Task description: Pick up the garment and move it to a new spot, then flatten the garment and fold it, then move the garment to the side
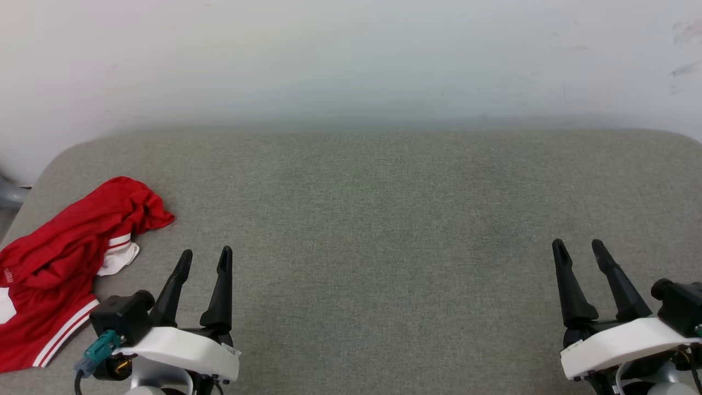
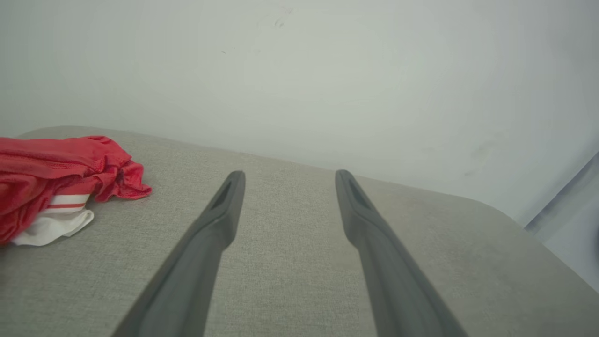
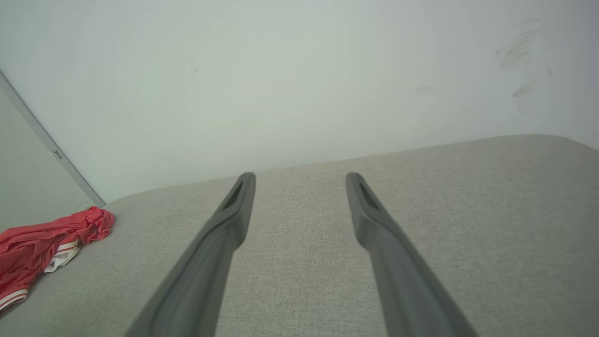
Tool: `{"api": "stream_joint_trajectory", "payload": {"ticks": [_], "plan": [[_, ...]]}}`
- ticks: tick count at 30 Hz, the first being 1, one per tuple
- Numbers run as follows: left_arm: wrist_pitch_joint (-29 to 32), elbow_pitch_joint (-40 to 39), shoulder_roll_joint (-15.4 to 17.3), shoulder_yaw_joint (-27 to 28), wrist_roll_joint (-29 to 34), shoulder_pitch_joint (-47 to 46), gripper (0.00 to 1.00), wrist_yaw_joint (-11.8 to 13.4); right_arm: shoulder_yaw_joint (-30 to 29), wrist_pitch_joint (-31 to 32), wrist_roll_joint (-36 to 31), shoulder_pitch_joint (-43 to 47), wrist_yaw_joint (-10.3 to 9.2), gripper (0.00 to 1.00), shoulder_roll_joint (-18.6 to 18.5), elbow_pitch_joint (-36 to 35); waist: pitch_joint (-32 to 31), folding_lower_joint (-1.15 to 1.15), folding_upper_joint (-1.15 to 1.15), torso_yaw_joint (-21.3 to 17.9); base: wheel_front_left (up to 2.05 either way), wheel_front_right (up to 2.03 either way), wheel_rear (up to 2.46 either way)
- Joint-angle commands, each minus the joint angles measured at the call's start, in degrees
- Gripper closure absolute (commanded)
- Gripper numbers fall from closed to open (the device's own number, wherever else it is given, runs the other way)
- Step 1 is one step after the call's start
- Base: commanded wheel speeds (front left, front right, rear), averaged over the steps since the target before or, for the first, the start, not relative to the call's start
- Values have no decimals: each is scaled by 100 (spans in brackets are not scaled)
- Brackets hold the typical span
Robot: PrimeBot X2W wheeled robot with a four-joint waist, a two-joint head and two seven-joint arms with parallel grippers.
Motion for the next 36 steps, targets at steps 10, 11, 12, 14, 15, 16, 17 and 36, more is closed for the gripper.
{"api": "stream_joint_trajectory", "payload": {"ticks": [10,11,12,14,15,16,17,36], "plan": [[-300,-88,97,-158,959,56,0,90,-51,-77,-1123,130,0,0,48,-302,0,-1,0,66,0,0,0],[-315,-88,98,-158,1003,56,0,90,-54,-79,-1172,134,0,0,52,-314,5,-1,0,72,0,0,0],[-322,-86,78,-148,1025,56,0,88,-61,-82,-1207,141,0,0,57,-317,9,-1,0,81,0,0,0],[-349,-82,65,-134,1102,54,0,73,-75,-96,-1274,151,0,0,67,-333,12,-1,0,104,0,0,0],[-364,-82,45,-120,1123,53,0,71,-83,-107,-1303,157,-1,0,72,-341,11,-1,0,122,0,0,0],[-371,-82,12,-107,1117,54,0,50,-90,-111,-1353,169,-1,0,76,-347,11,-1,0,145,0,0,0],[-377,-90,-1,-94,1146,49,0,39,-87,-113,-1375,178,-1,0,82,-352,13,-1,0,170,0,0,0],[-589,142,-241,270,1685,-6,0,-122,150,-114,-1920,124,-1,0,124,-473,79,-1,0,1551,0,0,0]]}}
